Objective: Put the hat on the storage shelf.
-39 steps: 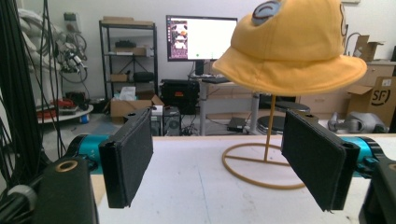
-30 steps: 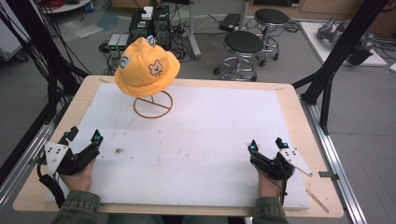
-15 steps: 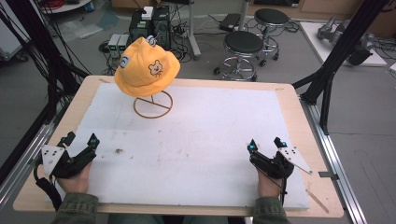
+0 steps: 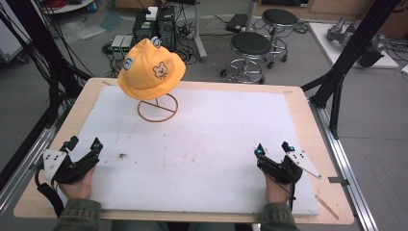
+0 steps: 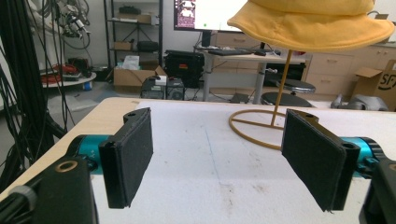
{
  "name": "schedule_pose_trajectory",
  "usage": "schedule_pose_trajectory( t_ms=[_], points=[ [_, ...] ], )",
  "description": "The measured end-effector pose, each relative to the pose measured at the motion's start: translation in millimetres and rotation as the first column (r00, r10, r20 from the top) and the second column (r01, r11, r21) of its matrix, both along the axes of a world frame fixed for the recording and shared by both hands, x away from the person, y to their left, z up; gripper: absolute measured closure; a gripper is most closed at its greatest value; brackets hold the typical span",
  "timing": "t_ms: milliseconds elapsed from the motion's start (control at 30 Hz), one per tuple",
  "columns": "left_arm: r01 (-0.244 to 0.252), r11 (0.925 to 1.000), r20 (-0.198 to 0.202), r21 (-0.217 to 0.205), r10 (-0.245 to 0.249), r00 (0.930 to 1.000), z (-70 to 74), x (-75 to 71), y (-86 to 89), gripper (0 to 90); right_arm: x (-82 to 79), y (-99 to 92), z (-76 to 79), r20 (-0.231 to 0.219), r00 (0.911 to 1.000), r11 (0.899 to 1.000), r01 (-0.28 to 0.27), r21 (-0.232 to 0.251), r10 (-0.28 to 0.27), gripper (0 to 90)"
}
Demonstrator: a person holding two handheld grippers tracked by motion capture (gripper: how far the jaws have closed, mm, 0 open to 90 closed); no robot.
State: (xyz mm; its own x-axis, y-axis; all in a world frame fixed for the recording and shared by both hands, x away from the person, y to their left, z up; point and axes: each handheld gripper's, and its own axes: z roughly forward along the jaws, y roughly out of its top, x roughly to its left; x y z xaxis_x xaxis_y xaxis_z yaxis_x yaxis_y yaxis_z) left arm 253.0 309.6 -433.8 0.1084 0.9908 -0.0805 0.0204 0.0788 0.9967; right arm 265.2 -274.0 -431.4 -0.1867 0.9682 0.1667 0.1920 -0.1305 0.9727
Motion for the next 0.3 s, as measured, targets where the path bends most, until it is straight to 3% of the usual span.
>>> schedule_pose_trajectory(
  t_ms=[300],
  points=[
    [0.005,1.0000,0.001,-0.003,-0.005,1.0000,-0.1,0.0,-0.9,25.5,0.9,0.1,-0.5,0.000,1.0000,1.000,-0.004,0.001,0.004,5.8]
  ],
)
